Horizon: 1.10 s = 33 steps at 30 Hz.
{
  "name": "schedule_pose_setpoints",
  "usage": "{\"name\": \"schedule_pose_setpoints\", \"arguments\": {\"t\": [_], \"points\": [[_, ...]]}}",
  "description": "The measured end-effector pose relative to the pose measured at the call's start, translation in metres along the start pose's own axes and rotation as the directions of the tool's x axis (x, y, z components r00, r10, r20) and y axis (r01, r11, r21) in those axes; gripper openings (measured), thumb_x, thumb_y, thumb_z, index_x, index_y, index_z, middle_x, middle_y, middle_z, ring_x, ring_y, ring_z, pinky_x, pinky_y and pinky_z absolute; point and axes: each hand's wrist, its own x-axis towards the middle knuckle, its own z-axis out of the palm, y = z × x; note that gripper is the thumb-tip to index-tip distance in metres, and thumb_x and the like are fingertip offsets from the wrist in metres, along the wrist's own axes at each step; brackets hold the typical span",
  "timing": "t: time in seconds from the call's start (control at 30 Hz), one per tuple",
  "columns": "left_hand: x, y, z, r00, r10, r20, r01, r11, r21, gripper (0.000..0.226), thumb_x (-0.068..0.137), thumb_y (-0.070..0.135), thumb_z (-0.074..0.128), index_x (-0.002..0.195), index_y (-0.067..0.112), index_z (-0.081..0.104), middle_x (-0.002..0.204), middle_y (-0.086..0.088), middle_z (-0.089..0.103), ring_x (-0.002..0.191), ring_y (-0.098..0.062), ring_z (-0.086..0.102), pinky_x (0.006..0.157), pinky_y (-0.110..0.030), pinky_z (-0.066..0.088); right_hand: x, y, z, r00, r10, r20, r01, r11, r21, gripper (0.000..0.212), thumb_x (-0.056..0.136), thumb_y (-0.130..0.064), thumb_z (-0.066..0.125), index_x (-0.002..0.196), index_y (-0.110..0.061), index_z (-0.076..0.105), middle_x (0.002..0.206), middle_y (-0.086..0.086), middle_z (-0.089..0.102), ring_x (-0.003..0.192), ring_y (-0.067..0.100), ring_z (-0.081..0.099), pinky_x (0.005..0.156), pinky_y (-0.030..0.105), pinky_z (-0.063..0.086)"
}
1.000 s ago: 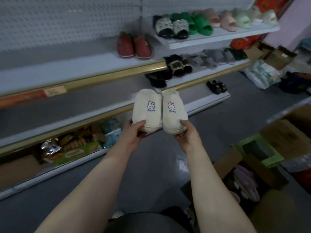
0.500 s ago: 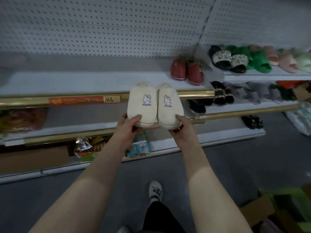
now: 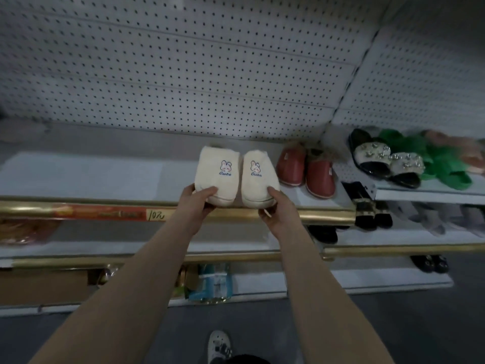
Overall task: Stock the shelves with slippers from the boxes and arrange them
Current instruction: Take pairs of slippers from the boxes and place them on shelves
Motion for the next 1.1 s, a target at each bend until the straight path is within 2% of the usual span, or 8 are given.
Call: {"name": "schedule_pose_setpoints", "arguments": {"t": [0.17, 0.33, 0.53, 0.63, 0.73, 0.8, 0.93, 1.1], "points": [[0.037, -0.001, 0.033, 0.997, 0.010, -0.078, -0.003, 0.996, 0.090, 0.034, 0.087, 0.002, 0.064, 0.119, -0.005, 0.054, 0.110, -0.019, 0.062, 0.093, -0.030, 0.062, 0.064, -0.033, 0.054, 0.061, -0.023, 0.012, 1.000, 0.004, 0.010, -0.003, 0.991, -0.136, 0.029, 0.093, -0.012, 0.064, 0.121, -0.012, 0.058, 0.112, 0.009, 0.065, 0.085, 0.022, 0.064, 0.066, 0.036, 0.056], [0.068, -0.004, 0.039, 0.985, 0.033, -0.167, -0.002, 0.982, 0.187, 0.041, 0.087, -0.003, 0.063, 0.125, -0.005, 0.047, 0.119, -0.021, 0.055, 0.106, -0.038, 0.059, 0.078, -0.044, 0.056, 0.105, -0.027, 0.018, 0.997, -0.075, -0.022, 0.071, 0.985, -0.159, 0.060, 0.091, 0.003, 0.061, 0.145, -0.013, 0.040, 0.127, 0.014, 0.054, 0.104, 0.034, 0.060, 0.091, 0.057, 0.053], [0.083, -0.001, 0.046, 0.946, 0.175, -0.274, 0.010, 0.827, 0.562, 0.053, 0.084, 0.004, 0.063, 0.133, 0.005, 0.043, 0.118, -0.010, 0.050, 0.116, -0.035, 0.051, 0.095, -0.041, 0.047, 0.132, -0.030, 0.025, 0.962, -0.248, -0.119, 0.176, 0.887, -0.427, 0.049, 0.089, 0.009, 0.052, 0.135, -0.009, 0.057, 0.138, 0.012, 0.055, 0.124, 0.029, 0.053, 0.108, 0.037, 0.043], [0.085, 0.005, 0.046, 0.935, 0.236, -0.264, 0.024, 0.701, 0.713, 0.051, 0.082, 0.015, 0.059, 0.131, 0.010, 0.049, 0.129, -0.016, 0.047, 0.108, -0.037, 0.054, 0.098, -0.046, 0.048, 0.131, -0.031, 0.025, 0.965, -0.239, -0.104, 0.165, 0.869, -0.467, 0.041, 0.093, 0.004, 0.053, 0.133, -0.008, 0.059, 0.145, 0.012, 0.050, 0.133, 0.028, 0.046, 0.110, 0.031, 0.038], [0.083, 0.008, 0.044, 0.944, 0.236, -0.229, 0.015, 0.665, 0.746, 0.041, 0.080, 0.011, 0.058, 0.121, 0.010, 0.054, 0.122, -0.016, 0.054, 0.098, -0.035, 0.058, 0.092, -0.046, 0.052, 0.123, -0.029, 0.026, 0.965, -0.250, -0.084, 0.182, 0.863, -0.471, 0.037, 0.097, -0.005, 0.057, 0.134, -0.007, 0.057, 0.149, 0.014, 0.046, 0.137, 0.027, 0.043, 0.107, 0.026, 0.036], [0.077, 0.010, 0.041, 0.948, 0.242, -0.204, -0.007, 0.661, 0.751, 0.038, 0.081, 0.012, 0.058, 0.119, 0.010, 0.057, 0.121, -0.015, 0.056, 0.097, -0.035, 0.059, 0.090, -0.045, 0.053, 0.115, -0.027, 0.026, 0.963, -0.259, -0.079, 0.188, 0.851, -0.491, 0.038, 0.097, -0.010, 0.059, 0.134, -0.008, 0.057, 0.147, 0.013, 0.048, 0.135, 0.026, 0.044, 0.105, 0.025, 0.037], [0.056, 0.014, 0.038, 0.959, 0.252, -0.131, -0.077, 0.673, 0.735, 0.056, 0.089, 0.020, 0.059, 0.143, 0.014, 0.044, 0.140, -0.013, 0.048, 0.119, -0.032, 0.054, 0.101, -0.042, 0.047, 0.095, -0.023, 0.023, 0.953, -0.294, -0.073, 0.214, 0.823, -0.526, 0.042, 0.093, 0.002, 0.055, 0.133, -0.009, 0.059, 0.138, 0.013, 0.054, 0.127, 0.023, 0.050, 0.096, 0.023, 0.039], [0.024, 0.013, 0.040, 0.970, 0.240, 0.048, -0.206, 0.694, 0.690, 0.056, 0.088, 0.008, 0.059, 0.142, 0.016, 0.046, 0.141, -0.007, 0.050, 0.122, -0.025, 0.053, 0.101, -0.037, 0.046, 0.061, -0.018, 0.010, 0.944, -0.326, -0.044, 0.247, 0.792, -0.558, 0.045, 0.086, 0.004, 0.056, 0.129, -0.009, 0.062, 0.102, 0.007, 0.057, 0.091, 0.017, 0.053, 0.083, 0.026, 0.043]]}}
